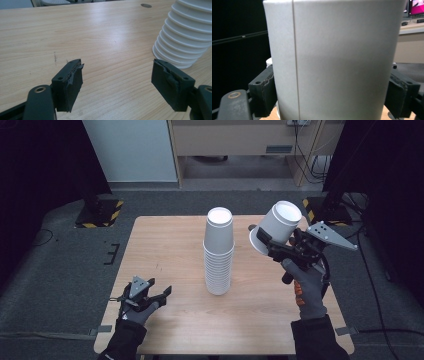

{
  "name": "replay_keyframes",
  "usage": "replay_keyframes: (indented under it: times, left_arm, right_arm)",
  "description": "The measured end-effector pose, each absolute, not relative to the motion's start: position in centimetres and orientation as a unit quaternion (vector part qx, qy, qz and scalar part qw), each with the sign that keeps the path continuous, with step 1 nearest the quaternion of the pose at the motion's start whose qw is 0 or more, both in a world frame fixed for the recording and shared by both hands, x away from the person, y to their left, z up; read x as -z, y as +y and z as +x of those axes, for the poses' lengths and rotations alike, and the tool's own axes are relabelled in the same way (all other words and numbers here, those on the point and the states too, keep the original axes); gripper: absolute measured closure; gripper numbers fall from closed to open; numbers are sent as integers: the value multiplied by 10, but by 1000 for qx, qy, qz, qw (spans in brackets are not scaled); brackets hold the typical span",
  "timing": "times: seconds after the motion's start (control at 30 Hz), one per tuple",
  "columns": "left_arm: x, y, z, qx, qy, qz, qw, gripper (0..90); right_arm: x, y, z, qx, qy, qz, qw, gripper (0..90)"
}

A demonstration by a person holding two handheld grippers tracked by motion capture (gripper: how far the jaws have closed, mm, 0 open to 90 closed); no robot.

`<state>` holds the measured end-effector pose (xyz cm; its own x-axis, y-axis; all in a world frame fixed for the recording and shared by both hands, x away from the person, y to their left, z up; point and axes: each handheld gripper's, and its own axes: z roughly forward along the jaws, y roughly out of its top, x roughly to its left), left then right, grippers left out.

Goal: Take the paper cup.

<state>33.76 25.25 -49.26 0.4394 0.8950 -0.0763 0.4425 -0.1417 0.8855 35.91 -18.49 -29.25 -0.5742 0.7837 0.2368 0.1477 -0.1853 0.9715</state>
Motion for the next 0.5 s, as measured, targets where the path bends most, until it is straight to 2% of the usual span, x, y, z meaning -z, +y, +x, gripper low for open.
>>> replay_keyframes:
  times: [0.5]
  left_arm:
    - [493, 249, 338, -244, 455, 716, 470, 243]
  right_arm:
    - [326, -202, 354, -657, 588, 418, 221, 149]
